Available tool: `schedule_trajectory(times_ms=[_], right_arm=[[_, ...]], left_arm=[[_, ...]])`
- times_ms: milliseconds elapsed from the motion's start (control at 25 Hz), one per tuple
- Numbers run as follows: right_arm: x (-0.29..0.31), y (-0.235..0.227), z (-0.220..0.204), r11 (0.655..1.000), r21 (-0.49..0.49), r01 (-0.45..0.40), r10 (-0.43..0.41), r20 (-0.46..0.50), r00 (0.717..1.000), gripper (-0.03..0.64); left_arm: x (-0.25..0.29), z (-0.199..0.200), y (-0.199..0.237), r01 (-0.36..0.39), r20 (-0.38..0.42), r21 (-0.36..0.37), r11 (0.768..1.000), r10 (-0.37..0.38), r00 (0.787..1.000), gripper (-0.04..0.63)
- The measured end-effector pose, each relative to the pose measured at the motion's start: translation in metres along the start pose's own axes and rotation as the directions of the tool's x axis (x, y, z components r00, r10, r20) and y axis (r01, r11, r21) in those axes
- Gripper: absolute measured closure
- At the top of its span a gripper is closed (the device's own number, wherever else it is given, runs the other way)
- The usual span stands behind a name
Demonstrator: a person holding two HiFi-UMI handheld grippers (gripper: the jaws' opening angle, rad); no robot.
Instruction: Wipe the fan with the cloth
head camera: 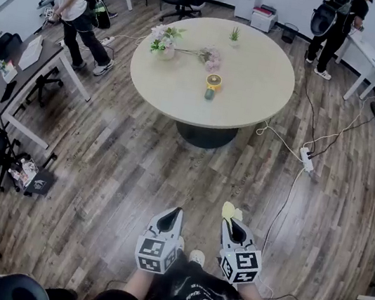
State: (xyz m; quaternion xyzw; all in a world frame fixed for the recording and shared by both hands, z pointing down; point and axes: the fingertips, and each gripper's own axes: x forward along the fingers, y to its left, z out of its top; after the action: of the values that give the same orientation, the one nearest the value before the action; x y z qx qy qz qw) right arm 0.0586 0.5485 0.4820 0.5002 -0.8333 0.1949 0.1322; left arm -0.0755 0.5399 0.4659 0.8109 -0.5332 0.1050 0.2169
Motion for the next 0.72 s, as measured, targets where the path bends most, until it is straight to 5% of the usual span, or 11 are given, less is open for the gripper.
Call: schedule_trajectory(times_ms=[600, 720], right_arm=[[-0.003, 0.006, 0.014, 1.000, 0.013, 0.022, -0.023, 0.072, 0.997, 0.577], [0.003, 0.005, 0.020, 0.999, 0.016, 0.029, -0.030, 0.093, 0.995, 0.577]], left_arm=[[-0.008, 0.004, 0.002, 0.027, 0.013, -0.001, 1.000, -0.027, 1.000, 0.572], [-0.004, 0.006, 0.009, 0.031, 0.010, -0.018, 0.999, -0.031, 0.999, 0.522]])
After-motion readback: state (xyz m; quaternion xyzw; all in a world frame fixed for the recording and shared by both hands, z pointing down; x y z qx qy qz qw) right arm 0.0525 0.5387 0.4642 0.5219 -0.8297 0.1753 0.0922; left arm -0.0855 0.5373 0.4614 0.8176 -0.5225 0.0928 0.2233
